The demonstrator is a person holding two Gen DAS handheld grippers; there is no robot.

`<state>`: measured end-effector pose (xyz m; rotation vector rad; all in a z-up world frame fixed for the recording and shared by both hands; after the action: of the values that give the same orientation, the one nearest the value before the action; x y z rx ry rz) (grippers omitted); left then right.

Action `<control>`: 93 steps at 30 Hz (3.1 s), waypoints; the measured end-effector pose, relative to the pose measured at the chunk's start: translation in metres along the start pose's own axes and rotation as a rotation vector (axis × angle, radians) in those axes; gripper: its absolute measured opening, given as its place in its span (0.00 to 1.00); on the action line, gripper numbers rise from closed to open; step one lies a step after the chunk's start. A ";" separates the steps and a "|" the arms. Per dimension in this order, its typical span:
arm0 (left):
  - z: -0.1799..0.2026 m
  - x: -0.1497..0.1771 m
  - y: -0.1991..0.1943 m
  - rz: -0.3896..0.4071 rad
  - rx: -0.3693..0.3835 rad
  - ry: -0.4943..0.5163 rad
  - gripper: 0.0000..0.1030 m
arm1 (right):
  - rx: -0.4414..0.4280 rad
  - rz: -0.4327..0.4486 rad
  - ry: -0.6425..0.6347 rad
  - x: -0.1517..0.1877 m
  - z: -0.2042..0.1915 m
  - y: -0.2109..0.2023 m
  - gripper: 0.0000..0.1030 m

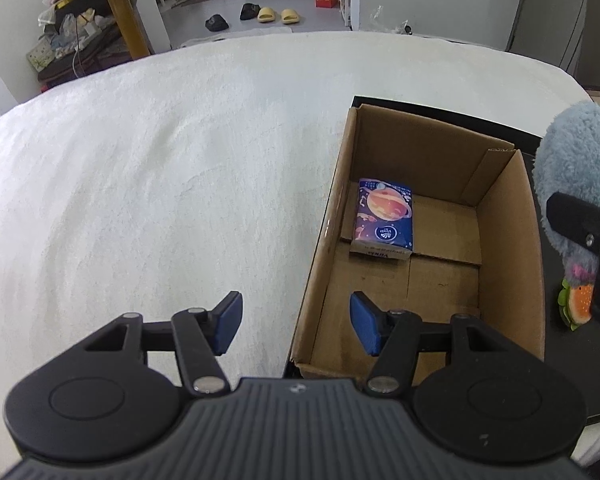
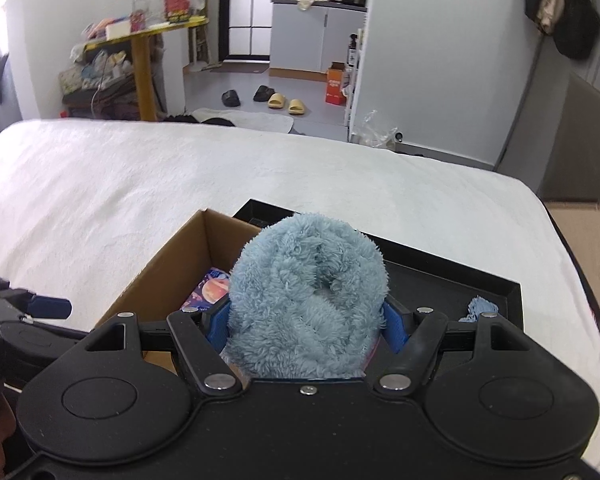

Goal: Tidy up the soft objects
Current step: 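Carry the donut plush with the right tool and release it into the box, then move the right tool toward the burger plush and white cloth bundle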

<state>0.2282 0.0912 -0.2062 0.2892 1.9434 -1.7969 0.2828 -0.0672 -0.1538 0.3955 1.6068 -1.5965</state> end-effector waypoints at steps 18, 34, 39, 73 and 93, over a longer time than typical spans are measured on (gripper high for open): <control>-0.004 0.001 0.016 -0.034 0.103 -0.060 0.11 | -0.022 -0.018 -0.199 -0.003 -0.031 0.017 0.68; -0.001 0.000 0.011 -0.012 0.085 -0.036 0.15 | 0.040 -0.026 -0.166 0.016 -0.009 0.007 0.79; 0.002 0.000 0.004 0.006 0.050 -0.004 0.16 | 0.039 -0.055 -0.107 0.034 0.005 0.001 0.79; 0.024 -0.002 -0.033 0.137 -0.161 0.172 0.60 | 0.023 -0.085 0.206 0.098 0.090 -0.021 0.83; 0.039 -0.006 -0.036 0.175 -0.213 0.234 0.68 | 0.054 -0.068 0.358 0.136 0.134 -0.006 0.82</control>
<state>0.2246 0.0493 -0.1732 0.5999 2.1734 -1.4861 0.2381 -0.2370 -0.2298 0.6935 1.8612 -1.6931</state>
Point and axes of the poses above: each gripper's, at about its wrist camera, not at the fingertips, and y roughly the way its jaws point, z to its right, x to its underside, the point moved 9 cm from there along y, roughly the way its jaws point, and after that the axes turned 4 degrees about x, right-handed, at the moved point
